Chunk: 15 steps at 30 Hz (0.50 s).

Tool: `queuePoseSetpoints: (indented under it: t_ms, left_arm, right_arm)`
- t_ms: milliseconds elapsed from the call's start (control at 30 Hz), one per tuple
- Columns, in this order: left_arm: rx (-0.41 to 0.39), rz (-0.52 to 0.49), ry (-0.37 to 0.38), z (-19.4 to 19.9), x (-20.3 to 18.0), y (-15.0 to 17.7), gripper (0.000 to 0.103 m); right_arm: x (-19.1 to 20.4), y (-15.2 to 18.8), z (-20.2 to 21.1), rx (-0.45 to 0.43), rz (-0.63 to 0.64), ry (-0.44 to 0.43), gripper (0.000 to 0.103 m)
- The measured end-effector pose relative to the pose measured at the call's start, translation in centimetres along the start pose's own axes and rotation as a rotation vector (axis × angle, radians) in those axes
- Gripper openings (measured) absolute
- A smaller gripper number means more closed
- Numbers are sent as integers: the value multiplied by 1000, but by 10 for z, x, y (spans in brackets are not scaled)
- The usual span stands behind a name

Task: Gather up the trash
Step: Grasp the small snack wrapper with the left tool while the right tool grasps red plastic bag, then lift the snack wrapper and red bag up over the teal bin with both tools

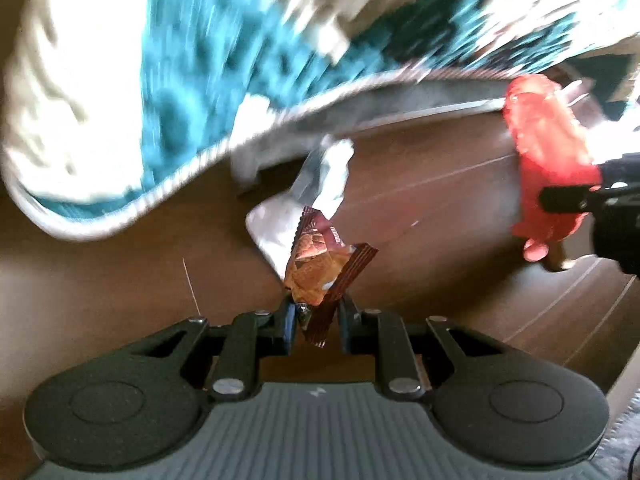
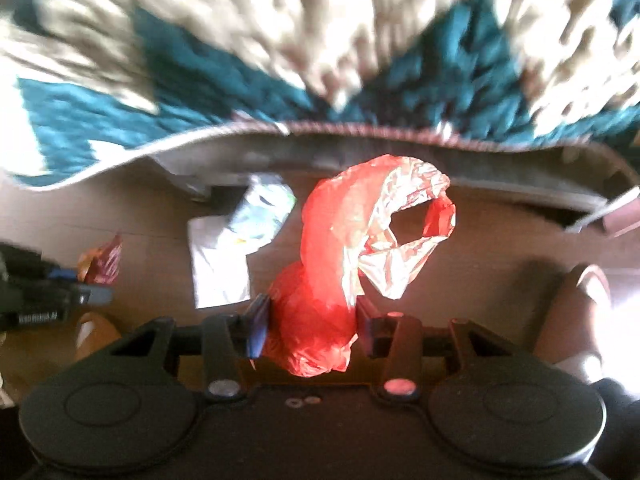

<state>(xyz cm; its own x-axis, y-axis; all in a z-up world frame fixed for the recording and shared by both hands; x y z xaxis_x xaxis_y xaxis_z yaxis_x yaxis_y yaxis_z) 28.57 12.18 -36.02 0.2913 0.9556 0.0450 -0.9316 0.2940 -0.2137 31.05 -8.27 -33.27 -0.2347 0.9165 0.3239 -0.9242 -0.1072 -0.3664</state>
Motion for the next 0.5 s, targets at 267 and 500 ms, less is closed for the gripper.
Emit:
queuePoseSetpoints:
  t_ms: [267, 500]
  left_arm:
    - [-157, 66, -12, 120, -30, -8, 20]
    - [-318, 133, -27, 199, -52, -5, 20]
  right_arm:
    - [38, 6, 109, -137, 82, -101, 43]
    - [70, 21, 204, -260, 284, -117, 43]
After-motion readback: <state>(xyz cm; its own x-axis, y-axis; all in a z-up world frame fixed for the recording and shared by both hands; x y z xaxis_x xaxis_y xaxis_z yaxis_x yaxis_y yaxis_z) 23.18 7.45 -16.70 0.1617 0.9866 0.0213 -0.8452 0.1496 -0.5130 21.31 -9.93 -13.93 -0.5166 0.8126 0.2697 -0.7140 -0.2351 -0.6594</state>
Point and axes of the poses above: each gripper's, at about its wrist camera, not at the fingertips, and z roughly against the way its jaws point, x to its left, y to its underside, the point moved 6 cm from there along -z, roughly the way its jaws point, and after that the axes turned 8 degrees about -y, right-handed, at the moved point
